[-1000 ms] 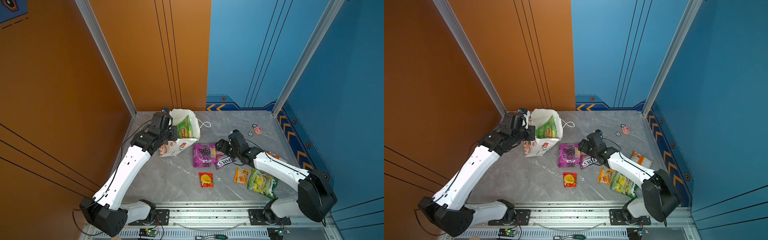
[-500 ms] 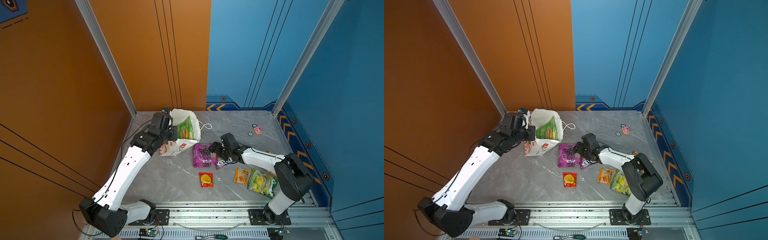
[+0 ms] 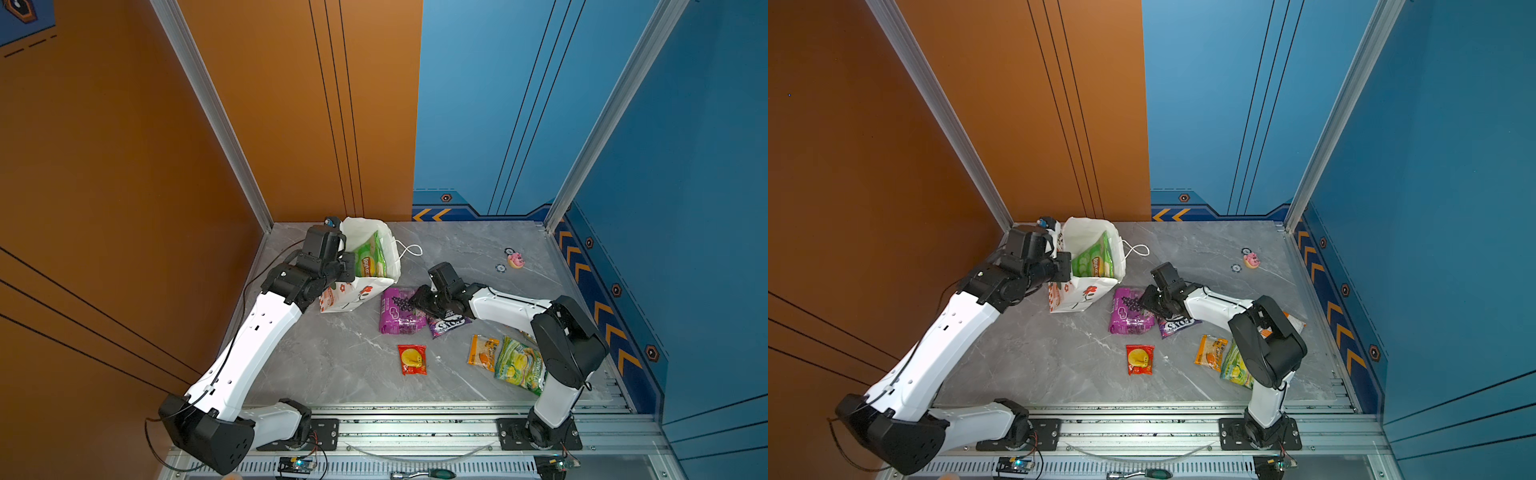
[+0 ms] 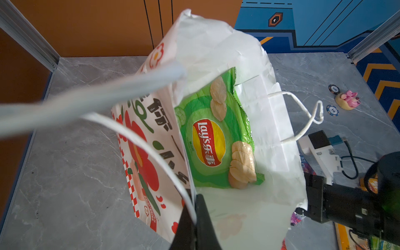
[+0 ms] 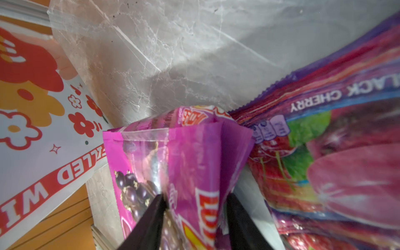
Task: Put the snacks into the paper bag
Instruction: 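Lower the right gripper onto the purple grape candy pack and grasp it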
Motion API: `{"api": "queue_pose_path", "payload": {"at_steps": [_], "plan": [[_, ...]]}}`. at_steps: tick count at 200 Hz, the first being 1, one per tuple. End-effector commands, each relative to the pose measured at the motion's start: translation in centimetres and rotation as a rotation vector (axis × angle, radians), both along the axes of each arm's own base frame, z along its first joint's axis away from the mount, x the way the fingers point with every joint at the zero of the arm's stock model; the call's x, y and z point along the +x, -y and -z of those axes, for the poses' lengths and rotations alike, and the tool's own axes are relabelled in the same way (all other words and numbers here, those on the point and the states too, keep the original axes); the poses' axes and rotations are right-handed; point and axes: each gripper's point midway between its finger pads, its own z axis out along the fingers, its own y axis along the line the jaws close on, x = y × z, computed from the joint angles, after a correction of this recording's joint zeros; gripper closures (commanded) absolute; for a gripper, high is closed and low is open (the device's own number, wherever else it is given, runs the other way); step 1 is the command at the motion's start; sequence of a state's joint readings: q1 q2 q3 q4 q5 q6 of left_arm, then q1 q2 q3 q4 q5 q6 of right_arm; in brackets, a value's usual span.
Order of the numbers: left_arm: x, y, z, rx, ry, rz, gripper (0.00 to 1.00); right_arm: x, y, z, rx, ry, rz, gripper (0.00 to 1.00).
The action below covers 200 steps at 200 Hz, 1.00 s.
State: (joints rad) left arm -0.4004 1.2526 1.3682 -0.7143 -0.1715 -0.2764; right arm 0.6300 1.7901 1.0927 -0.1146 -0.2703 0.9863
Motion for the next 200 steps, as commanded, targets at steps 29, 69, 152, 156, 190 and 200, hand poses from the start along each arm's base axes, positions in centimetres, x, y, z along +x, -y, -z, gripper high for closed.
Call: {"api": "queue_pose_path", "payload": {"at_steps": [29, 69, 152, 156, 190, 200], "plan": [[-0.2, -0.3, 0.3, 0.031, 0.004, 0.003, 1.0, -0.8, -0.9, 0.9, 0.036, -0.039, -0.005, 0.78], [-0.2, -0.1, 0.3, 0.029, 0.005, 0.009, 1.0, -0.4, -0.3, -1.0, 0.057, -0.003, 0.026, 0.94], [-0.3, -0.1, 0.2, 0.028, 0.009, 0.014, 1.0, -0.7, 0.2, -3.9, 0.081, 0.033, 0.059, 1.0], [-0.3, -0.1, 0.1, 0.028, 0.011, 0.014, 1.0, -0.7, 0.2, -4.1, 0.083, 0.035, 0.057, 1.0], [-0.3, -0.1, 0.1, 0.029, 0.011, 0.013, 1.0, -1.0, 0.2, -5.6, 0.097, 0.059, 0.056, 1.0], [-0.3, -0.1, 0.2, 0.03, 0.009, 0.013, 1.0, -1.1, 0.3, -6.0, 0.099, 0.067, 0.061, 1.0]]}}
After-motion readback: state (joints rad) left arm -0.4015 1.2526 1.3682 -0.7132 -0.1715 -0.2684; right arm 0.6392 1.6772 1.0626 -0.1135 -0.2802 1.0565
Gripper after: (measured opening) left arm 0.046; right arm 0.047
